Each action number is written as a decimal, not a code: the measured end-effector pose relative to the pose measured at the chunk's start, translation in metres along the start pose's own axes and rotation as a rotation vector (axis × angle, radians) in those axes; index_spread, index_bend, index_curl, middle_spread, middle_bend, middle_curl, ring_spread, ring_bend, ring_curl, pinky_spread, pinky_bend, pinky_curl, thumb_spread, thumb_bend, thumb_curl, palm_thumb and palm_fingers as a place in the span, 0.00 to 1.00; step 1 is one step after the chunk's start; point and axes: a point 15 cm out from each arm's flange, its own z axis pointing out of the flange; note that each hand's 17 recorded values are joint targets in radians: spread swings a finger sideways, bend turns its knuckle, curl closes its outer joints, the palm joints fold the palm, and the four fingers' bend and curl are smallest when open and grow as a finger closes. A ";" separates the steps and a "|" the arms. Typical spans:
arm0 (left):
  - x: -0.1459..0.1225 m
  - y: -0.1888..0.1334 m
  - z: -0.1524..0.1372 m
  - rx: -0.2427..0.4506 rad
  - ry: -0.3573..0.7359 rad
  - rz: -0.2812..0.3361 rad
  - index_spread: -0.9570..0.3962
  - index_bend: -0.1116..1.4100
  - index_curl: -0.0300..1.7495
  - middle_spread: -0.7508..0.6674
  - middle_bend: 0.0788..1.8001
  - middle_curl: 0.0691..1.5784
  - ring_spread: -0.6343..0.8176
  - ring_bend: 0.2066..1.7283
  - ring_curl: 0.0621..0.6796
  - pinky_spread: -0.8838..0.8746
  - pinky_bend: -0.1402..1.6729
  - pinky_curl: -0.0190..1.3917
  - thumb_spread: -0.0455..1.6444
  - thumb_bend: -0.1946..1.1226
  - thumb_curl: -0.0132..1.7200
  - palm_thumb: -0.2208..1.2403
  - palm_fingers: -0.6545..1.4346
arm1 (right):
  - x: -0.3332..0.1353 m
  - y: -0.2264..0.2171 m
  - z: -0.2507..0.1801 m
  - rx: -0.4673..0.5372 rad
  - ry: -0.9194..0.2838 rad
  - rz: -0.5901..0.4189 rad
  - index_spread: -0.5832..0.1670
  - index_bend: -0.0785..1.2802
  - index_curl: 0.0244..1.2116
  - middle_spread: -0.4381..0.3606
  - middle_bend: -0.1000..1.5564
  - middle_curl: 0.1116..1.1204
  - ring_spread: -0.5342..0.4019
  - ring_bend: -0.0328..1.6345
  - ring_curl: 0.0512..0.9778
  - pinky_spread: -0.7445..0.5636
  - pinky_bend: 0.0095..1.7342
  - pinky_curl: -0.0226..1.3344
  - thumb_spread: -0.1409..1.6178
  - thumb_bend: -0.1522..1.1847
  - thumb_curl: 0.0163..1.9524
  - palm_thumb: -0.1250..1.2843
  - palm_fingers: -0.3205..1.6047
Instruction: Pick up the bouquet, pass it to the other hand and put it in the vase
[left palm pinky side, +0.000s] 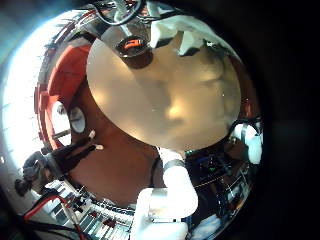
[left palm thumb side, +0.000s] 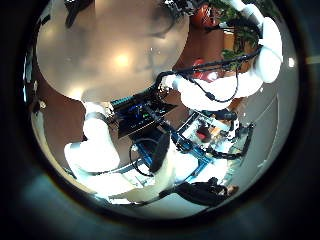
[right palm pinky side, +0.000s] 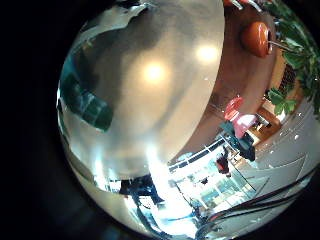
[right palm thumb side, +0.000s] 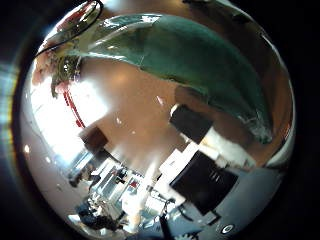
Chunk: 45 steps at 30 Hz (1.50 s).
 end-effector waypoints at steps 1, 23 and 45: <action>0.000 -0.001 0.000 -0.001 0.000 0.000 0.73 0.18 0.18 0.82 0.07 0.17 0.82 0.22 0.23 0.81 0.25 0.24 0.68 0.13 0.17 0.27 0.32 | 0.000 0.000 0.000 0.000 0.007 -0.002 0.48 0.19 0.28 0.42 0.41 0.42 0.33 0.64 0.43 0.46 0.48 0.13 0.68 0.11 0.19 0.50 0.47; -0.003 0.007 -0.007 0.031 -0.008 -0.003 0.73 0.18 0.19 0.82 0.07 0.17 0.82 0.22 0.23 0.81 0.24 0.24 0.68 0.13 0.17 0.27 0.32 | 0.009 0.009 -0.076 0.396 0.176 -0.034 0.25 0.81 0.74 0.28 0.81 0.77 0.31 0.83 0.68 0.40 0.84 0.37 0.62 0.20 0.33 0.89 0.76; -0.009 -0.006 -0.028 0.100 0.075 -0.028 0.74 0.19 0.19 0.79 0.07 0.18 0.81 0.20 0.22 0.80 0.22 0.23 0.69 0.13 0.17 0.28 0.36 | 0.045 0.114 -0.243 0.898 -0.105 -0.059 0.39 0.88 0.82 0.38 0.88 0.75 0.35 0.87 0.77 0.44 0.82 0.50 0.59 0.17 0.46 0.89 0.74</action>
